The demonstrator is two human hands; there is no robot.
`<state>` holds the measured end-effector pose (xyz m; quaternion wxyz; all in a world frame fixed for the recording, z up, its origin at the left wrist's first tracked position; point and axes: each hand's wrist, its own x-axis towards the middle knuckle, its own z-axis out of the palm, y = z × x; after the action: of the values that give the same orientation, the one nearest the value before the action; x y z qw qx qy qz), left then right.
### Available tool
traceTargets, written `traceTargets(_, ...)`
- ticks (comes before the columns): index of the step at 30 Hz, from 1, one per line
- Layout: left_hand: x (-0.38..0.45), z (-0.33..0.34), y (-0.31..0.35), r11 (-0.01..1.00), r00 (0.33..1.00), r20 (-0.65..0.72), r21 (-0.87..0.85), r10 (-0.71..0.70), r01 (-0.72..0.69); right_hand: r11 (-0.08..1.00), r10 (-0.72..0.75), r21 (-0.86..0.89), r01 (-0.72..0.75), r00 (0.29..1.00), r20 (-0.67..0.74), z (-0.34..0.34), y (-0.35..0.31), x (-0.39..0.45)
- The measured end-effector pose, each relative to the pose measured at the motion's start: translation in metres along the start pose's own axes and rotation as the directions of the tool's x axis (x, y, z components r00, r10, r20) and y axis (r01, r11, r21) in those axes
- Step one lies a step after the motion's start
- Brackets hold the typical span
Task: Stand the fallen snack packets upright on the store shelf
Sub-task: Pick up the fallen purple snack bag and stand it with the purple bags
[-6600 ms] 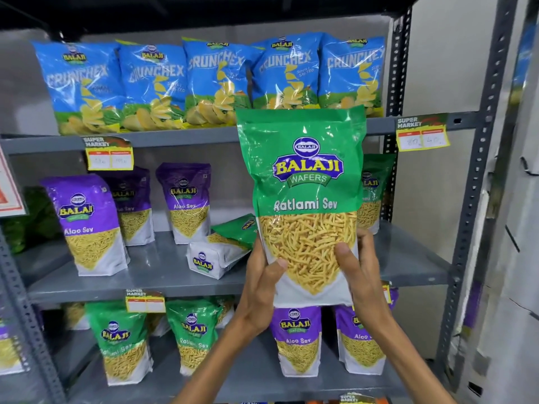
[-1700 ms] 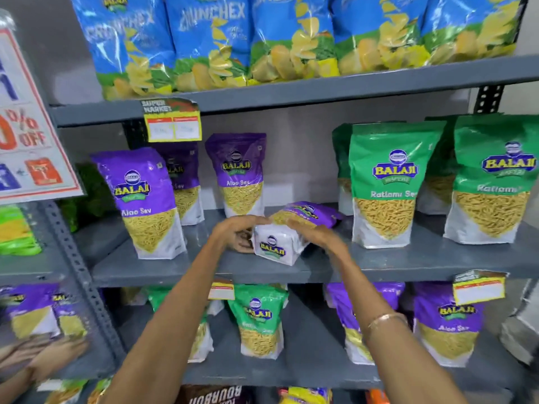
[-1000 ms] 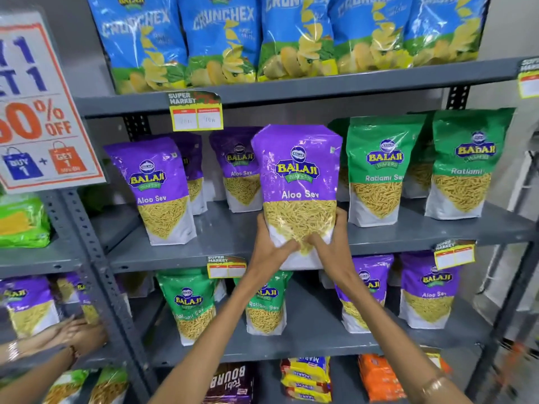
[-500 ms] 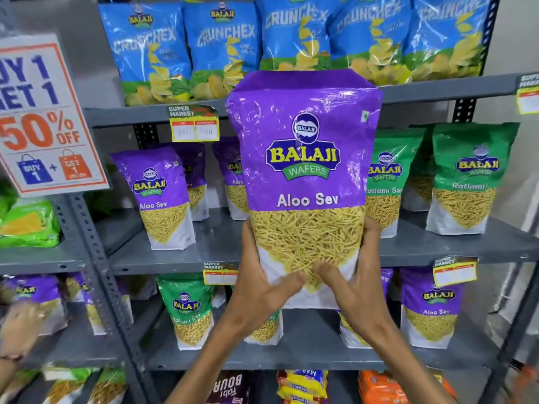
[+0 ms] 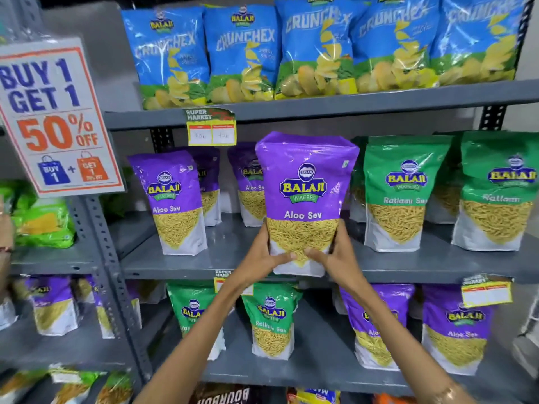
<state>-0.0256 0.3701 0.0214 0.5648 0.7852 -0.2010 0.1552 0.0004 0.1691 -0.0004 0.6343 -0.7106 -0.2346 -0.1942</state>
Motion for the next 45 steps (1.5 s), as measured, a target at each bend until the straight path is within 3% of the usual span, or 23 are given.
traceTargets(15, 0.06, -0.096, -0.094, 0.966, 0.959, -0.115, -0.029, -0.258, 0.256, 0.992, 0.125, 0.027, -0.126, 0.992, 0.033, 0.126, 0.07, 0.1)
traceTargets(20, 0.06, -0.118, -0.107, 0.952, 0.951, -0.058, -0.042, -0.305, 0.303, 0.983, 0.183, -0.001, -0.185, 0.967, 0.175, 0.132, 0.069, 0.109)
traceTargets(24, 0.058, -0.126, -0.118, 0.933, 0.935, -0.015, -0.075, -0.355, 0.353, 0.968, 0.248, -0.121, -0.222, 0.922, 0.297, 0.12, 0.076, 0.102)
traceTargets(42, 0.045, -0.125, -0.101, 0.932, 0.933, 0.048, 0.095, -0.356, 0.35, 0.927, 0.295, -0.294, -0.23, 0.934, 0.199, 0.123, 0.06, 0.082)
traceTargets(45, 0.038, -0.122, -0.09, 0.935, 0.945, -0.051, 0.138, -0.323, 0.326, 0.942, 0.297, -0.221, -0.251, 0.931, 0.211, 0.121, 0.05, 0.079)
